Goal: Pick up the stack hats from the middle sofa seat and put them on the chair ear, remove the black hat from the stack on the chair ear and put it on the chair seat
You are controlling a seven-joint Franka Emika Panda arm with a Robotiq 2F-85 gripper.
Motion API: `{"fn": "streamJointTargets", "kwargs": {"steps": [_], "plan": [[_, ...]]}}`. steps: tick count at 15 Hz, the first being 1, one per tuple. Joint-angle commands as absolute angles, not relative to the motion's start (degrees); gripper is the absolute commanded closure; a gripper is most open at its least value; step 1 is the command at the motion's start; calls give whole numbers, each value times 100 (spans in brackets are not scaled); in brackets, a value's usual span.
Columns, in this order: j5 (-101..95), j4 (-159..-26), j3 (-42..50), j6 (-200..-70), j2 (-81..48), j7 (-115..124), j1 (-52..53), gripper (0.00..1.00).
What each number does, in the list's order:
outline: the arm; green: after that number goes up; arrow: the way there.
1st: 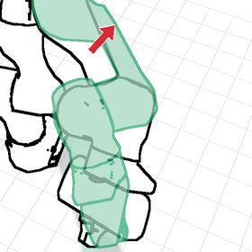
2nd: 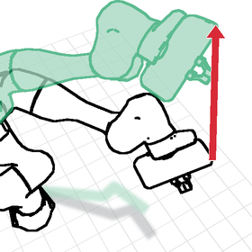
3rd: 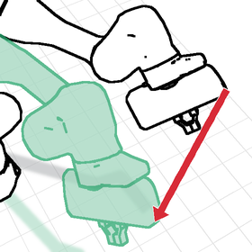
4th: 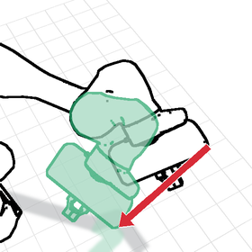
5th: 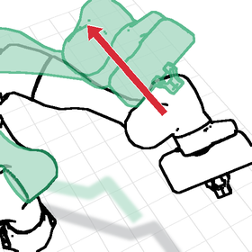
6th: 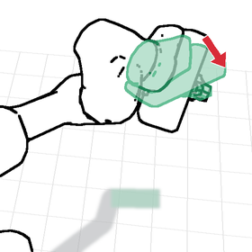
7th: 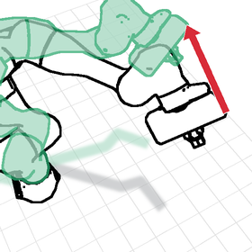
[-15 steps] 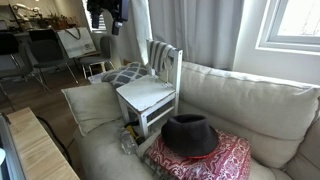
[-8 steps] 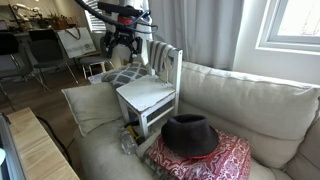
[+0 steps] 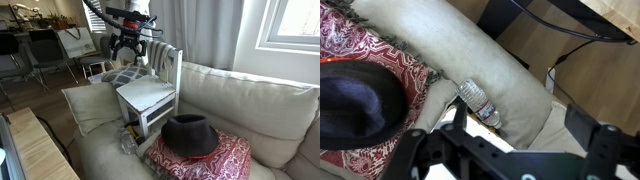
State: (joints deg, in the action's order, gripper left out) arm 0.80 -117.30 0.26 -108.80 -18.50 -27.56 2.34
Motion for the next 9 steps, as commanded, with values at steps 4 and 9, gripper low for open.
{"fn": "streamJointTargets", "kwargs": {"steps": [4,9], "plan": [[-435,-11101,-78,-11663,-2805,-3992,-354,0],[-444,-10672,-125,-12559,-3672,-5667,-938,0]]}}
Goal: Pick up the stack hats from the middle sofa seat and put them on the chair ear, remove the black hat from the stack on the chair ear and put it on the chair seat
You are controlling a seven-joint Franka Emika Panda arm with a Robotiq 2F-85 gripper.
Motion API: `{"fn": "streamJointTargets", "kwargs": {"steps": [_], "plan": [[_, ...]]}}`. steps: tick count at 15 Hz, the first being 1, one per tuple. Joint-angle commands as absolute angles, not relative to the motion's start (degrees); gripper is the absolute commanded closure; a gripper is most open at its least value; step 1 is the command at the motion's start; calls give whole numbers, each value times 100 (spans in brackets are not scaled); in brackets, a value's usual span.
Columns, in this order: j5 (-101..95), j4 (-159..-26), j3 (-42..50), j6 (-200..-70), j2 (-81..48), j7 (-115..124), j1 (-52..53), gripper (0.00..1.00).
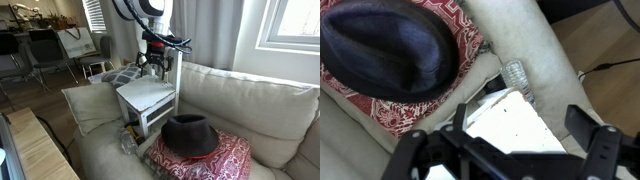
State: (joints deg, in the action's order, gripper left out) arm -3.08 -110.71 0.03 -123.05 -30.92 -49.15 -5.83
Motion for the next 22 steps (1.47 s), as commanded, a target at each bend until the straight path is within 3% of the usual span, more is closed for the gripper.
{"fn": "streamJointTargets", "kwargs": {"steps": [1,13,22], "plan": [[-399,-10559,-115,-12606,-3848,-5896,-1053,0],[-694,-10007,-42,-12419,-4629,-7016,-1387,0],[-576,-10092,-228,-13790,-5311,-8966,-2080,0]]}}
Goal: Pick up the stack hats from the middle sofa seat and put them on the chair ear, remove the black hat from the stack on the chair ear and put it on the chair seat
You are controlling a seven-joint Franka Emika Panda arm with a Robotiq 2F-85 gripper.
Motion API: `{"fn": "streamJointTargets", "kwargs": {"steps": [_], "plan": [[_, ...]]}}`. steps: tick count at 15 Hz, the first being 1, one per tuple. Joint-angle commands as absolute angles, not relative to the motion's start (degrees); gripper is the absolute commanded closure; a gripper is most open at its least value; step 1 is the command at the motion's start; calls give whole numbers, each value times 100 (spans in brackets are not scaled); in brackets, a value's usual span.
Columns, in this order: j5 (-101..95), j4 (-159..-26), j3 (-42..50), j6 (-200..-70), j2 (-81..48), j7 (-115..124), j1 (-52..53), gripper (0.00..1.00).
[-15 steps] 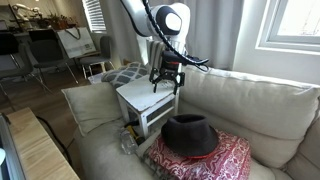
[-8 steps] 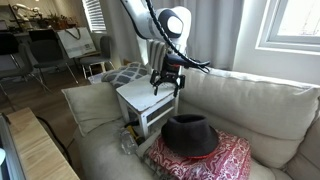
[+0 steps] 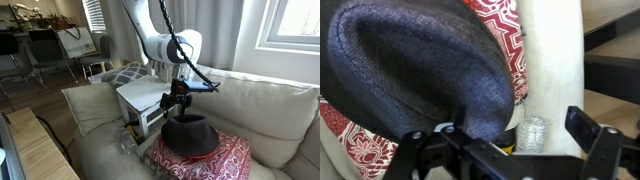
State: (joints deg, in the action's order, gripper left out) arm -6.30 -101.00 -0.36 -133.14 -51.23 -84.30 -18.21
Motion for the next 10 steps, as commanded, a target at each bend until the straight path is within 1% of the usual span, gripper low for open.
{"fn": "streamJointTargets", "kwargs": {"steps": [1,10], "plan": [[-564,-10121,-254,-13943,-5336,-9077,-2115,0],[-487,-10037,-342,-14663,-5907,-9116,-2132,0]]}}
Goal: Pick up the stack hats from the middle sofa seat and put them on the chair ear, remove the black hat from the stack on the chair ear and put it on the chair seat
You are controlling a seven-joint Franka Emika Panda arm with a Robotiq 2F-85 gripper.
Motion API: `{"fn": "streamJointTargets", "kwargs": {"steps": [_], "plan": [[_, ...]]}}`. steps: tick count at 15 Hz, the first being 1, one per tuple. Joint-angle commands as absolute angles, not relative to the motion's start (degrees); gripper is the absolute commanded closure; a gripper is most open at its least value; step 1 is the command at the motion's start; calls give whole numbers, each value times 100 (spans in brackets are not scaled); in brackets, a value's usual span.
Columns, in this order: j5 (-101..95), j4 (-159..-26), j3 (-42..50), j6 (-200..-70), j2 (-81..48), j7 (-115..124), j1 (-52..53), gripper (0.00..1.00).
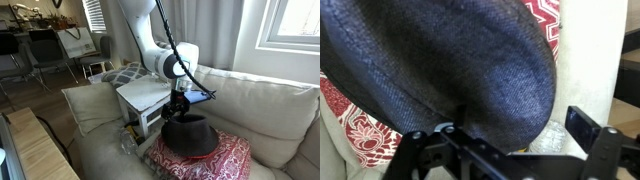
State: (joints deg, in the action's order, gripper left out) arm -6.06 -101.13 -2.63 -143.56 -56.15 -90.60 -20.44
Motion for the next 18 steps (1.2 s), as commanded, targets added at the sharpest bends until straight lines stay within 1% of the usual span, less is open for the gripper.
{"fn": "streamJointTargets", "kwargs": {"steps": [1,2,3,4,5,7,9,13,14,15,18], "plan": [[-459,-10025,-357,-14750,-5971,-9075,-2139,0],[-445,-10017,-369,-14819,-6029,-9049,-2144,0],[-430,-9999,-366,-14876,-6085,-8995,-2134,6],[-411,-9985,-378,-14930,-6133,-8969,-2143,16],[-383,-9959,-392,-14960,-6175,-8930,-2154,34],[-358,-9920,-406,-15036,-6217,-8883,-2162,51],[-349,-9884,-407,-15087,-6242,-8826,-2155,64],[-316,-9777,-301,-14971,-6291,-8522,-2042,93],[-304,-9748,-305,-14899,-6289,-8447,-2052,99],[-288,-9741,-305,-14823,-6228,-8348,-2072,100],[-190,-9833,-399,-14649,-5895,-8237,-2261,98]]}}
